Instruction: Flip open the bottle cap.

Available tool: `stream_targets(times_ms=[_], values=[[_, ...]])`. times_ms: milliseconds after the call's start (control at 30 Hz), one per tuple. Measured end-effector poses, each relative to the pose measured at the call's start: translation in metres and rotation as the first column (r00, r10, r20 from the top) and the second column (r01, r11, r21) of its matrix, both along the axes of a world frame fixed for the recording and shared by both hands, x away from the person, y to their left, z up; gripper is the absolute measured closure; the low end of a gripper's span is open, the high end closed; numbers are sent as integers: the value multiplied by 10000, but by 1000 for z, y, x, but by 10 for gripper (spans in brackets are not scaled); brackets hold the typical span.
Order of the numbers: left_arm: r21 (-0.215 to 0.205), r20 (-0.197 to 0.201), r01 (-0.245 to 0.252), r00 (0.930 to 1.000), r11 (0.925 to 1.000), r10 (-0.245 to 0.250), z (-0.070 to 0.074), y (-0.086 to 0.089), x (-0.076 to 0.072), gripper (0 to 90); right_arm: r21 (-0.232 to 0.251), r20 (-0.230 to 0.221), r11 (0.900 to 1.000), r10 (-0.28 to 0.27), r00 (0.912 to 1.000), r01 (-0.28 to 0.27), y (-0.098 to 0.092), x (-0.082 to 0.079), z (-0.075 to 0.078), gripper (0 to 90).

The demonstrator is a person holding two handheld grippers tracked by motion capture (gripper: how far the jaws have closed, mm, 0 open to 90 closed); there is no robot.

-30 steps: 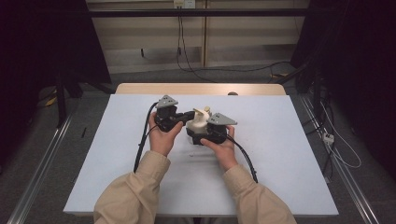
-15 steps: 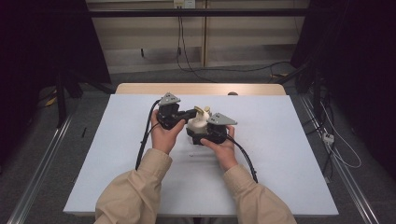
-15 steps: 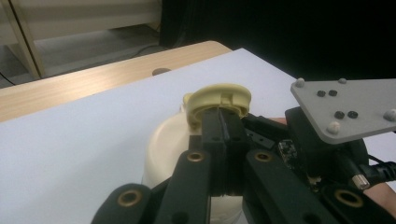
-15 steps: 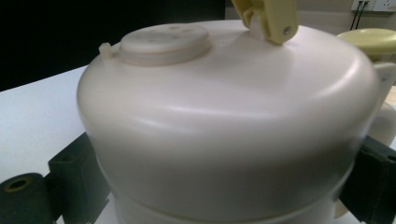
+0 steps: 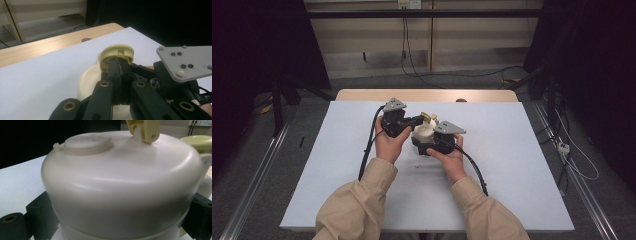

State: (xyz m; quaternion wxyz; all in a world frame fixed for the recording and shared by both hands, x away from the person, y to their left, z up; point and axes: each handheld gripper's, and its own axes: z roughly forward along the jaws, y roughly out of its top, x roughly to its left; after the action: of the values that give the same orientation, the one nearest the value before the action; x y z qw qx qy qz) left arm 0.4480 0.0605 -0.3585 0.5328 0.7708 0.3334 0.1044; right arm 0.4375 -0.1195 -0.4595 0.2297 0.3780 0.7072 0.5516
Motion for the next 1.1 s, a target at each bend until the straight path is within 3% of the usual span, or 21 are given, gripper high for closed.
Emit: stream_targets(times_ms=[1100], values=[[103, -67, 71, 10000, 9999, -70, 1, -7, 7, 900, -14, 7, 10000, -39, 10000, 39, 0, 0, 0, 63]])
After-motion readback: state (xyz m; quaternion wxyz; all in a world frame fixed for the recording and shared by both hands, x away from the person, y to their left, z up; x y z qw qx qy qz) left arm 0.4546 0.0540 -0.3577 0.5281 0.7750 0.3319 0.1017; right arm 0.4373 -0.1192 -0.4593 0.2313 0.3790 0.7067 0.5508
